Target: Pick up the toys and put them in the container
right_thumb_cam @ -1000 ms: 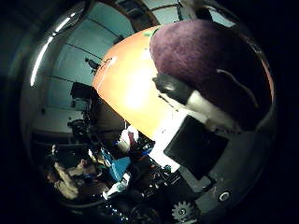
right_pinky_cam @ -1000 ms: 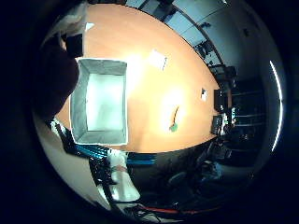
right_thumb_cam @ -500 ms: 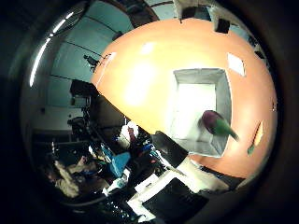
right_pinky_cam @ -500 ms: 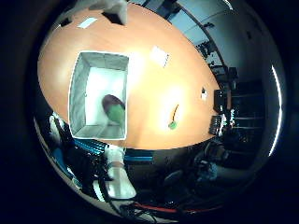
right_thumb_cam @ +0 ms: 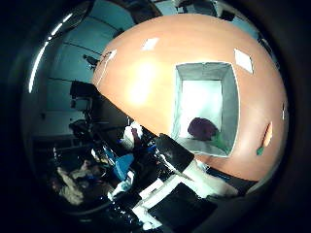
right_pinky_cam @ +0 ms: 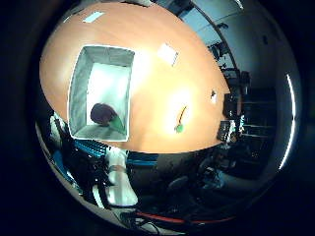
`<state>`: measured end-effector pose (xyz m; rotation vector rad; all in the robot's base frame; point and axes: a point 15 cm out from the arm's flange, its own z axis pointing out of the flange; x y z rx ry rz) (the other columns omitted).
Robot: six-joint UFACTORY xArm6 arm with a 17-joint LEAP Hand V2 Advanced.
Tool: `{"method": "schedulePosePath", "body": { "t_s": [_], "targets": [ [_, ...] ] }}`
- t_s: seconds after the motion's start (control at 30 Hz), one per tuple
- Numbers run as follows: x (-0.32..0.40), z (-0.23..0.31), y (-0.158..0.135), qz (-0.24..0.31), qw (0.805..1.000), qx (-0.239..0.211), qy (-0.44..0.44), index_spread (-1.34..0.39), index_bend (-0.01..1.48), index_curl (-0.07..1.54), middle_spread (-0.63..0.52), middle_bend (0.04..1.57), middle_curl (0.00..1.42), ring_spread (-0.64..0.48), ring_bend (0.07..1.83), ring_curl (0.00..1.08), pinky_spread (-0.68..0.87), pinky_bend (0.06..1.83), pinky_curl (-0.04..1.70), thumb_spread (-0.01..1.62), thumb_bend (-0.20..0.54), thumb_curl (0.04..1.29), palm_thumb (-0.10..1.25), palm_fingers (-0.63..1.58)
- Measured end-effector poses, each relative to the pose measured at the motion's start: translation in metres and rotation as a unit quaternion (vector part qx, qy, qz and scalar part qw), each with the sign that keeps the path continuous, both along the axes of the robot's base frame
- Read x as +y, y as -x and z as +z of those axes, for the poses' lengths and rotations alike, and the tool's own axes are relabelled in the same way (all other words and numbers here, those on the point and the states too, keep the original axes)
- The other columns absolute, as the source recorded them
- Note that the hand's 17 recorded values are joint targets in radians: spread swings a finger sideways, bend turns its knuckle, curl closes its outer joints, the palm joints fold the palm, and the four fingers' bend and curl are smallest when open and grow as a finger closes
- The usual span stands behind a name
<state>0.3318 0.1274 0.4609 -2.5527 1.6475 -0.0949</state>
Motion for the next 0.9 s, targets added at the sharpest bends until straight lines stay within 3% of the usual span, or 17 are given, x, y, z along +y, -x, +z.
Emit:
{"method": "schedulePosePath", "body": {
  "t_s": [0.33,0.57,0.9],
  "targets": [
    [-0.048,-0.001,-0.014,-0.012,0.999,-0.012,0.051,-0.43,0.16,0.29,-0.02,0.28,0.35,0.12,0.50,0.23,0.49,0.59,0.37,1.08,-0.023,0.30,0.52,0.23],
    [-0.194,-0.011,-0.030,-0.118,0.990,0.007,0.075,-0.40,0.16,0.28,-0.03,0.29,0.35,0.10,0.51,0.23,0.48,0.60,0.34,1.08,-0.023,0.30,0.52,0.25],
    [-0.376,-0.046,-0.015,-0.270,0.959,0.015,0.084,-0.25,0.18,0.30,-0.05,0.33,0.36,0.01,0.55,0.23,0.44,0.58,0.29,1.09,-0.023,0.29,0.51,0.35]
  ]
}}
